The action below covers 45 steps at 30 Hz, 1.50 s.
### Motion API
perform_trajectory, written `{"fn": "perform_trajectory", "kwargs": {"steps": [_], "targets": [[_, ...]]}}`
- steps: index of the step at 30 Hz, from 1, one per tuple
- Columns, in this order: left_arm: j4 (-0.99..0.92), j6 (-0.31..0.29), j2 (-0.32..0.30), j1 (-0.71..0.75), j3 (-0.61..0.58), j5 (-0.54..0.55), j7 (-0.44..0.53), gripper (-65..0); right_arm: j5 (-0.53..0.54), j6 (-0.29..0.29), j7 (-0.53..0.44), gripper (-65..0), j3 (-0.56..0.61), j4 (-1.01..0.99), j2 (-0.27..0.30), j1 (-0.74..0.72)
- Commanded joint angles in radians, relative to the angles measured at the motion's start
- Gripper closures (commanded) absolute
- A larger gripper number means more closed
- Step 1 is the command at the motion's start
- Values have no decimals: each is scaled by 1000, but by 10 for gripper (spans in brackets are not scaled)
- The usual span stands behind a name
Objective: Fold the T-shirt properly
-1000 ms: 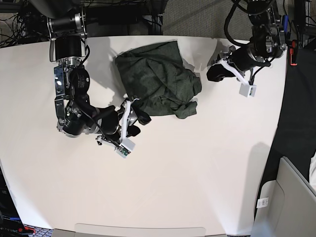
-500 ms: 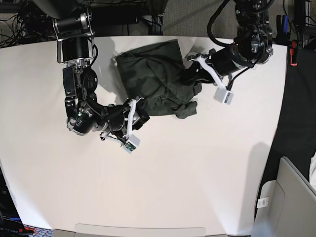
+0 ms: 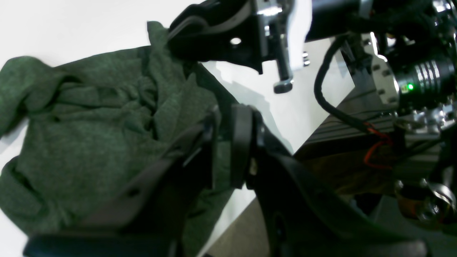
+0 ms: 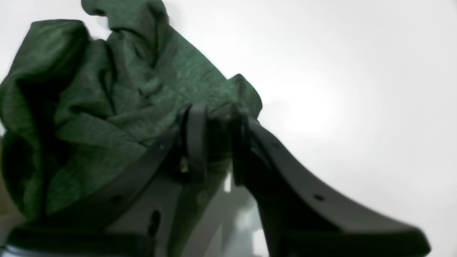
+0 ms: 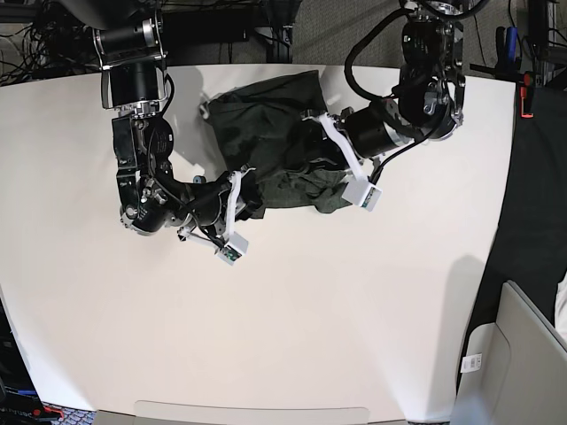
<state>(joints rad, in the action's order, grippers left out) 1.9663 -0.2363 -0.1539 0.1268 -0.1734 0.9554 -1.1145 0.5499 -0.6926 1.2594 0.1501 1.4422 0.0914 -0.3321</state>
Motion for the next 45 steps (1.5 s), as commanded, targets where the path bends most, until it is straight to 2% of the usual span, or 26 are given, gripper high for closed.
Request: {"fn": "perform_trajectory", "kwargs": {"steps": [1,6,16,20,26,33,38,41,45], "targets": [[-3,-7,10,-23,-10,21,24,-68,14,-6,-20,-97,-4,13,-2,-29],[-115,-1,3,-46,-39,21,26,-68,14,-6,-20,-97,-5,13,-3,-31],[-161,1,-158,24,-31,20,53,-68,17,-6,-20,-97,-11,18,-3,-31],[-161,1,-197,92,-30,20,53,-68,19,-6,-20,-97,-11,18,-3,-31],[-152,1,-203,198,-30,21,87,-68,19,-6,-20,-97,-13,19,0,-32],[-2,1,-203,290,-27,23,90,-68,19,-6,-20,-97,-13,19,1,-32],[51,1,-197,311,73,27,95,-68,16,-6,-22,-97,-14,19,-2,-48],[78,1,-194,310,93,30,95,-68,14,-6,-24,-97,-13,12,-18,-71],[83,-4,-137,282,68,73,84,-68,-49,-6,-51,-97,-5,12,-57,-92]]}}
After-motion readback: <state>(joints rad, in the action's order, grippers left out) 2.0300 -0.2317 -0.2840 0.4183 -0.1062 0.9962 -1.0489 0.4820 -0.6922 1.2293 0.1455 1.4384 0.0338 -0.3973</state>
